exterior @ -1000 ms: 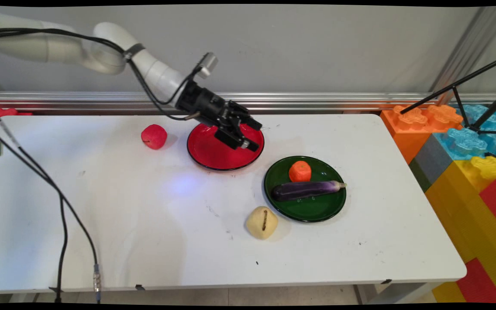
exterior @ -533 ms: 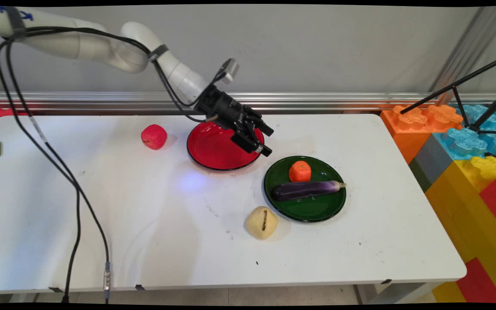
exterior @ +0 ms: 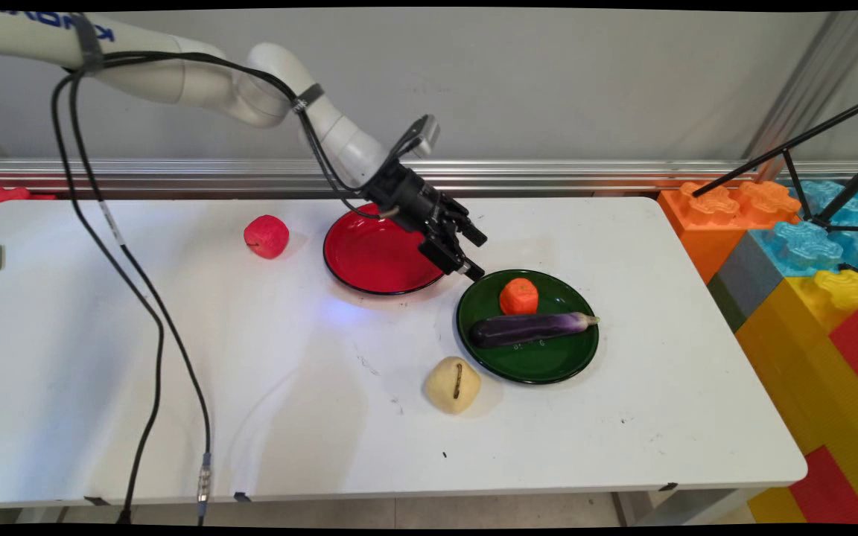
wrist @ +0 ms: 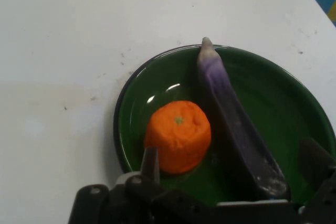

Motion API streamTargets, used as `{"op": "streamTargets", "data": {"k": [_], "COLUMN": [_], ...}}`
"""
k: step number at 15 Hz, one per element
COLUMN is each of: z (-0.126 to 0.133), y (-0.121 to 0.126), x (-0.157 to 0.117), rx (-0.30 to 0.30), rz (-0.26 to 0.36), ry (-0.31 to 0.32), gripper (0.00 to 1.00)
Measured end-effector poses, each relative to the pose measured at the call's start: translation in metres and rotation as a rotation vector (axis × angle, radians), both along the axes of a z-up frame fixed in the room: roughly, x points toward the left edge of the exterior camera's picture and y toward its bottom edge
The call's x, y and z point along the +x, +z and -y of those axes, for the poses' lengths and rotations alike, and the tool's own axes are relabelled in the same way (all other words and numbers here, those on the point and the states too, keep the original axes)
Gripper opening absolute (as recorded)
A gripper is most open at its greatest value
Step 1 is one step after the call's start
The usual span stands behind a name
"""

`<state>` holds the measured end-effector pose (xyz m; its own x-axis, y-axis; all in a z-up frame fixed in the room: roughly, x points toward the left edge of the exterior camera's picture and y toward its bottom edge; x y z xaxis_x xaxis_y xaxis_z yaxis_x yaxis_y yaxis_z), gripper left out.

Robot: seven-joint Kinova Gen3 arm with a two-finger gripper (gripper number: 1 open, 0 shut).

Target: Pick up the mandarin from the green plate

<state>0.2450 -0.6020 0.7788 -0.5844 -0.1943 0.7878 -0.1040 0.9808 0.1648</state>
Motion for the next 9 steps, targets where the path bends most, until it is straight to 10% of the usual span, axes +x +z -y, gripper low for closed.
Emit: {"op": "streamTargets", "data": {"k": [9], "z": [0.020], "y": [-0.020], "x": [-0.035], "rx": [0.010], "rz": [0.025], "ry": [-0.024], "gripper": [1.00]}}
